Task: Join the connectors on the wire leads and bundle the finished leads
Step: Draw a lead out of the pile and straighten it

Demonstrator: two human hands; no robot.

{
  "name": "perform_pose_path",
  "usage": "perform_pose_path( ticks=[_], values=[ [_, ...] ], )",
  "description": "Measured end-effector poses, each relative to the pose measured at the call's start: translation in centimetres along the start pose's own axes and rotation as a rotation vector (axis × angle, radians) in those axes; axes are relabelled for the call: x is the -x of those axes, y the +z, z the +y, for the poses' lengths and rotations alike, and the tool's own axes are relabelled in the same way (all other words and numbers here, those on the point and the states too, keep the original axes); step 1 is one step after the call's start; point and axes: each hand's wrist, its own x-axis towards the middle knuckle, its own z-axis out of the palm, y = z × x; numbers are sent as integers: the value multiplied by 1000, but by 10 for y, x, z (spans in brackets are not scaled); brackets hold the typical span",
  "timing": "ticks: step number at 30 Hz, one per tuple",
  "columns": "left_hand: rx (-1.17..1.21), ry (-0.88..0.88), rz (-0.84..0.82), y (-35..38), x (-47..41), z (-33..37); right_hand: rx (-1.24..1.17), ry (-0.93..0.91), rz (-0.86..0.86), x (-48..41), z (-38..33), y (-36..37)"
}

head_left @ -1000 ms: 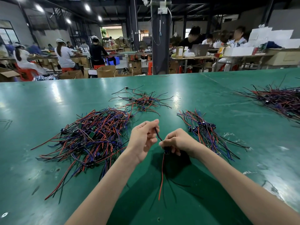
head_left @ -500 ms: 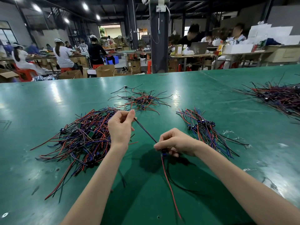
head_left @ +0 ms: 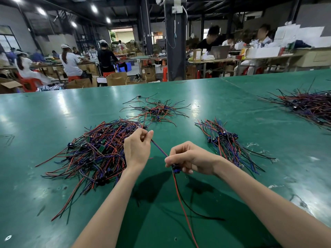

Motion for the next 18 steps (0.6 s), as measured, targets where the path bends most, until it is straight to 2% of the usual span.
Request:
perform_pose_path(
  ticks=[3, 5, 9, 12, 18],
  values=[
    [59, -114, 7, -3, -2, 8, 33, 39, -45, 1, -1, 1],
    [153, -250, 13, -5, -7, 12, 37, 86, -63, 2, -1, 0],
    [571, -508, 31, -14, -15, 17, 49, 187, -5, -3, 0, -5],
    [673, -536, 5, -15, -15, 20, 69, 231, 20, -4, 2, -7],
    [655, -514, 0, -13, -13, 19, 78, 244, 4, -4, 3, -9]
  ],
)
